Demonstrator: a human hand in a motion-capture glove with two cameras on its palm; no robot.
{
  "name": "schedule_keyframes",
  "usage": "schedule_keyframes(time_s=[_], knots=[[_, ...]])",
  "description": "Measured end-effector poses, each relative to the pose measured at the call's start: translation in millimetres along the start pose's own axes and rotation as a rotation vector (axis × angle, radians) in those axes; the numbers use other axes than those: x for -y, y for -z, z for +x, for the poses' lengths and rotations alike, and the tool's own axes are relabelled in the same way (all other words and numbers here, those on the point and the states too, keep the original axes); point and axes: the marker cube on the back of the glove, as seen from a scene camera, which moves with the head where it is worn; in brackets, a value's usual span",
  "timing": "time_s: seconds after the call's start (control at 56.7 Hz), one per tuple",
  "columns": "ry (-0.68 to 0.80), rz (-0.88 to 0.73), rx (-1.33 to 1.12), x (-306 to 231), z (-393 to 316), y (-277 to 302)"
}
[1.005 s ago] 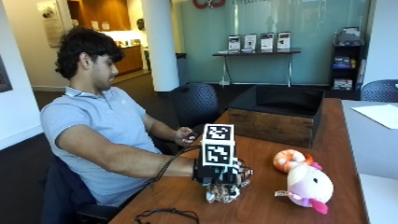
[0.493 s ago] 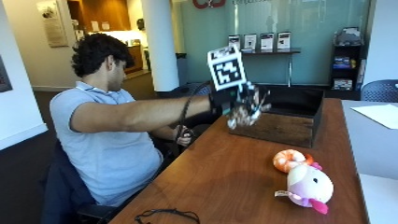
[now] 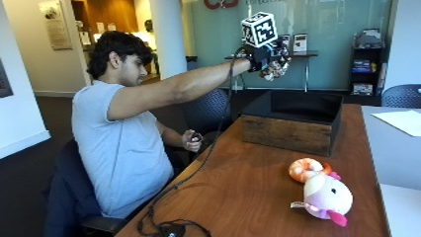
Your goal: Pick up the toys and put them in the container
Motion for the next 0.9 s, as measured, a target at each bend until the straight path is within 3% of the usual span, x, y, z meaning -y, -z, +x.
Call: schedule_keyframes(time_s=[0.194, 0.317, 0.617, 0.899], knots=[[0.05, -0.167, 0.071, 3.4, -5.5, -44.6], [0.013, -0.192, -0.014, -0.5, 14.6, -55.5], [-0.224, -0.208, -0.055, -47.1, 147.3, -54.3], [-0.405, -0.445, -0.15, -76.9, 234.1, -146.7]])
